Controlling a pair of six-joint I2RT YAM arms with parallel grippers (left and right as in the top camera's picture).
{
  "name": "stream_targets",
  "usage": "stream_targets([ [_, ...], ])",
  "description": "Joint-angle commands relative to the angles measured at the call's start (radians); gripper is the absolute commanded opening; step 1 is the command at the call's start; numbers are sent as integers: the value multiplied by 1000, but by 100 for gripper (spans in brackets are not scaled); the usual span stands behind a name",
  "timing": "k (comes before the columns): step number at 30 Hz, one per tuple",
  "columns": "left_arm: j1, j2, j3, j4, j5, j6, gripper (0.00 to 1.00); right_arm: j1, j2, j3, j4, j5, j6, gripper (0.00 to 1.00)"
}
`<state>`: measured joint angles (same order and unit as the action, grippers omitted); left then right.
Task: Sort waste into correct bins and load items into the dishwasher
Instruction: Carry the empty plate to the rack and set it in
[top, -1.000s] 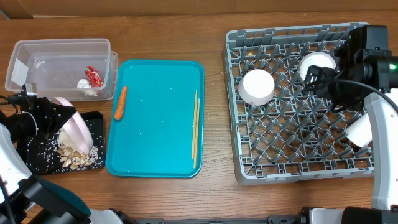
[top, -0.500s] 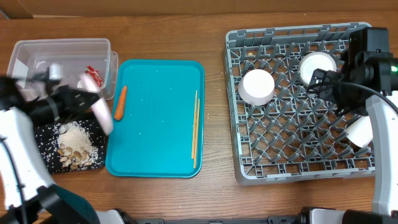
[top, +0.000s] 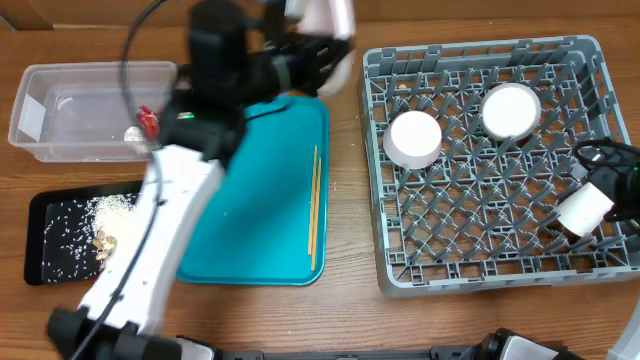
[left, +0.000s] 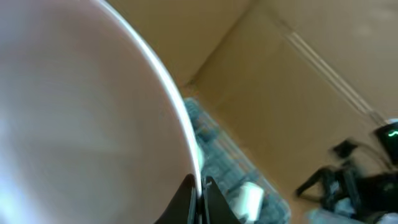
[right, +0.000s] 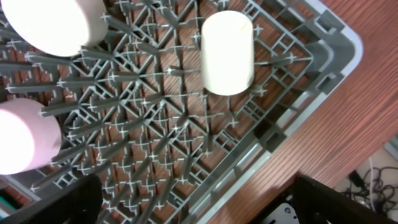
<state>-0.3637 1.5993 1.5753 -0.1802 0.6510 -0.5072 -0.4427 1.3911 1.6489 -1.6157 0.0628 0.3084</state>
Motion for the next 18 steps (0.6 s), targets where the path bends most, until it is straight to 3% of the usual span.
stream_targets([
  [1, -106, 135, 8, 185, -49, -195, 4, -2, -20, 8, 0, -23, 6, 100],
  [9, -163, 271, 19, 280, -49, -240, 4, -2, -20, 8, 11, -39, 6, 100],
  [18, -294, 438, 19, 656, -147, -355, 4, -2, -20, 8, 9, -58, 2, 100],
])
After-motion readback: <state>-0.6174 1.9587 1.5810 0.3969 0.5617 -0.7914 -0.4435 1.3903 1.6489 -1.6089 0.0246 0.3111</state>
